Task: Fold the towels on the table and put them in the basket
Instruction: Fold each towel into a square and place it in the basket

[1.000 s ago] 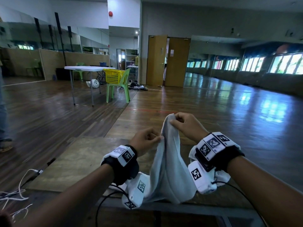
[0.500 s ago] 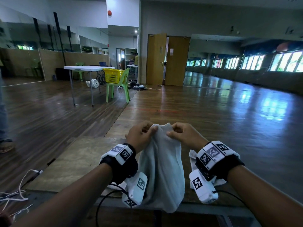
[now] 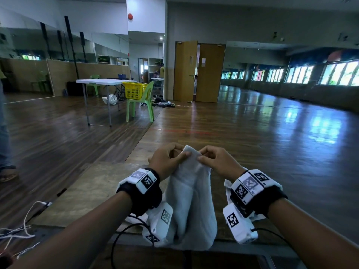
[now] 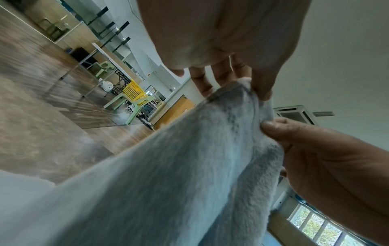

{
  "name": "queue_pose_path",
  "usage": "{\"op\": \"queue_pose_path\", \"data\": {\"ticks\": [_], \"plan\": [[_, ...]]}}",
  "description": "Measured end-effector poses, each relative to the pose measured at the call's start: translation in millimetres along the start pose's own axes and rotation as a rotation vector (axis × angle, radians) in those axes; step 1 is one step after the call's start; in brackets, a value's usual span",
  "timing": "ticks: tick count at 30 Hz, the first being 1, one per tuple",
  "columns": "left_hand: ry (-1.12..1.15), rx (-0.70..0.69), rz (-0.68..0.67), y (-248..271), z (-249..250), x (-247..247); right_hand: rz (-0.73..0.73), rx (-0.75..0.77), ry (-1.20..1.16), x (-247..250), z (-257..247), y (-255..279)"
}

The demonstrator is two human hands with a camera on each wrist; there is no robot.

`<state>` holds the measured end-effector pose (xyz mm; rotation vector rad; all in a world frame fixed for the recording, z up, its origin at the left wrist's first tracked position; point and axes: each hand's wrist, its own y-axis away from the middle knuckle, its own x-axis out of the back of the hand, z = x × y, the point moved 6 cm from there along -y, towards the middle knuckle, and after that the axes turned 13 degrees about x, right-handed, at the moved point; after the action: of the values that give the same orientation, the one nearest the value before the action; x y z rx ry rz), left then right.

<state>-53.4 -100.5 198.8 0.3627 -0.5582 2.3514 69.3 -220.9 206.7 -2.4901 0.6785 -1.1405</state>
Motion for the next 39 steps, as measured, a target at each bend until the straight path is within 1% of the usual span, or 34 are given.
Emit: {"op": "queue_pose_path", "data": {"ticks": [3,11,15,18,20,22,24,27,29,33,35,39], "plan": [[-0.010,-0.031,0.023,-0.2,11.1,1.8,-0.034,0.008,0.023,-4.1,-3.8,-0.4],[-0.112,-0.036,0.154,-5.7,12.5,28.6,-0.108,-0.029,0.029,-7.5,5.0,10.9],[-0.136,-0.066,0.167,-6.5,18.9,46.2,-0.146,-0.045,0.146,-1.9,20.9,19.2],[-0.161,-0.088,0.196,-8.9,24.4,63.7,-0.193,-0.074,0.300,8.8,37.8,23.4],[-0.170,-0.096,0.207,-10.8,30.6,77.2,-0.207,-0.094,0.379,21.7,39.8,24.7],[-0.177,-0.088,0.225,-13.1,36.4,92.4,-0.218,-0.092,0.534,38.2,36.6,25.1],[-0.185,-0.086,0.237,-14.9,44.0,108.3,-0.168,-0.089,0.671,60.5,26.2,23.0],[-0.225,-0.127,0.258,-13.9,65.2,132.1,-0.057,-0.078,0.744,94.5,3.8,13.2],[-0.277,-0.163,0.295,-14.2,84.1,149.6,0.015,-0.037,0.765,116.0,-19.7,3.9],[-0.355,-0.243,0.424,-15.9,128.5,192.2,0.160,0.094,0.863,158.4,-78.8,-20.7],[-0.369,-0.310,0.443,-15.3,153.2,209.7,0.232,0.166,0.838,178.9,-108.6,-32.7],[-0.381,-0.335,0.529,-10.0,199.0,247.6,0.309,0.275,0.721,214.3,-165.2,-50.3]]}}
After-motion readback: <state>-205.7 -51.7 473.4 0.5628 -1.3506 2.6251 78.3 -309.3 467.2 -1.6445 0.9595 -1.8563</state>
